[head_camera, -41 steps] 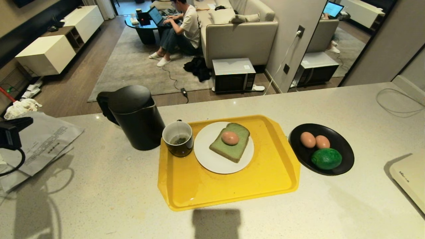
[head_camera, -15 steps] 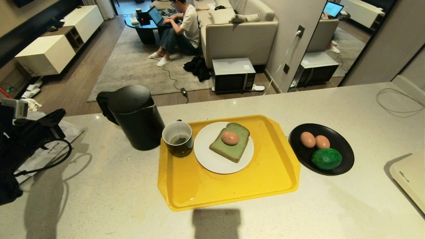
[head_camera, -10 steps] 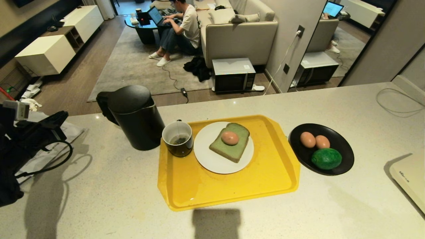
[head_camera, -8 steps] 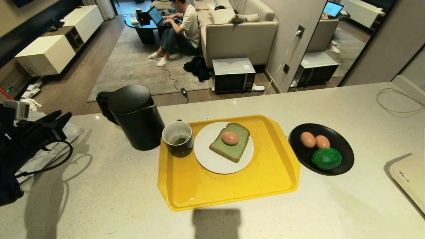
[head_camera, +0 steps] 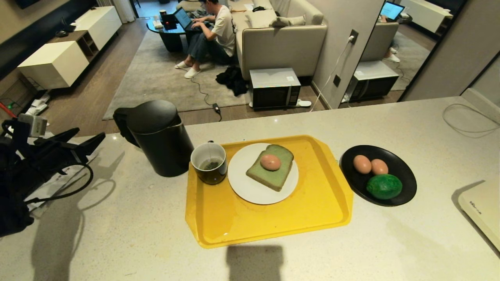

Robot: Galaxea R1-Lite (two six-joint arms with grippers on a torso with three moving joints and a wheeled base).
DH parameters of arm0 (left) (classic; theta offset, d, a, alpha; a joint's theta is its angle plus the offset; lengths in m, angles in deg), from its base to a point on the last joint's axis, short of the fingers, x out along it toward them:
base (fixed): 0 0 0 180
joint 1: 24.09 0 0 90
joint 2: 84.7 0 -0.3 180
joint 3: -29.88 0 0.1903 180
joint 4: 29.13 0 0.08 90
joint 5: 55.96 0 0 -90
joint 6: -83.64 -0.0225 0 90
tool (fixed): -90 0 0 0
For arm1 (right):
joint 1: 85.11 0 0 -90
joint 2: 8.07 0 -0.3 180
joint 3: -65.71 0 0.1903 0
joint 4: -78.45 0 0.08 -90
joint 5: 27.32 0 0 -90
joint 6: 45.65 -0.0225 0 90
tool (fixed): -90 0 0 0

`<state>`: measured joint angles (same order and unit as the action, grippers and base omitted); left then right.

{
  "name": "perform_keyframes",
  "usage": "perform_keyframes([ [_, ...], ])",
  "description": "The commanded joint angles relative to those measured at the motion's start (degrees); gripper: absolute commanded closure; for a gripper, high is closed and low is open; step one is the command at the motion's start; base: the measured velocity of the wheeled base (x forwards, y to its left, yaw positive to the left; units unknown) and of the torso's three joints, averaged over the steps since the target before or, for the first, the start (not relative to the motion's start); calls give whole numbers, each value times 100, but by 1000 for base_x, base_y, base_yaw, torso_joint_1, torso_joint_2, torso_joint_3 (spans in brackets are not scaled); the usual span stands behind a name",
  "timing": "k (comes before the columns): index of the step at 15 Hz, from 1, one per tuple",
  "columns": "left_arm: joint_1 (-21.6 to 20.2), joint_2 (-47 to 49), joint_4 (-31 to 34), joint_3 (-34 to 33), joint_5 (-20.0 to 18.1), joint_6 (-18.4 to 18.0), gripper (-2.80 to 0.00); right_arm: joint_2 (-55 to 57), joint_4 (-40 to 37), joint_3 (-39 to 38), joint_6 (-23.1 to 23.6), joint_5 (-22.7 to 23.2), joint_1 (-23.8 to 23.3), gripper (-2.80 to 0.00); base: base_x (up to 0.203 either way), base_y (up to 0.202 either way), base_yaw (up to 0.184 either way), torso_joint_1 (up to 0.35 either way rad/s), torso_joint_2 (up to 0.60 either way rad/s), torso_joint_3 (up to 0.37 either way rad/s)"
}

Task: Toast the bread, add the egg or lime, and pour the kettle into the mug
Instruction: Pick up the kettle

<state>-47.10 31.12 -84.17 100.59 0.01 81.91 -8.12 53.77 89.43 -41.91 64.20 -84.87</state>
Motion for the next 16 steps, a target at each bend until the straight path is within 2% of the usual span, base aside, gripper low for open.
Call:
perform_keyframes([
  [1,152,-25,-34,2,-6,-10,-280,5,0,0,4,7,2,0,0,0,0,0,0,0],
  [8,376,145,-22,89,23,-73,-280,5,0,0,4,7,2,0,0,0,0,0,0,0],
  [12,391,476,131,641,29,-74,-280,5,0,0,4,7,2,0,0,0,0,0,0,0],
  [16,501,678,572,1155,46,-81,-280,5,0,0,4,7,2,0,0,0,0,0,0,0],
])
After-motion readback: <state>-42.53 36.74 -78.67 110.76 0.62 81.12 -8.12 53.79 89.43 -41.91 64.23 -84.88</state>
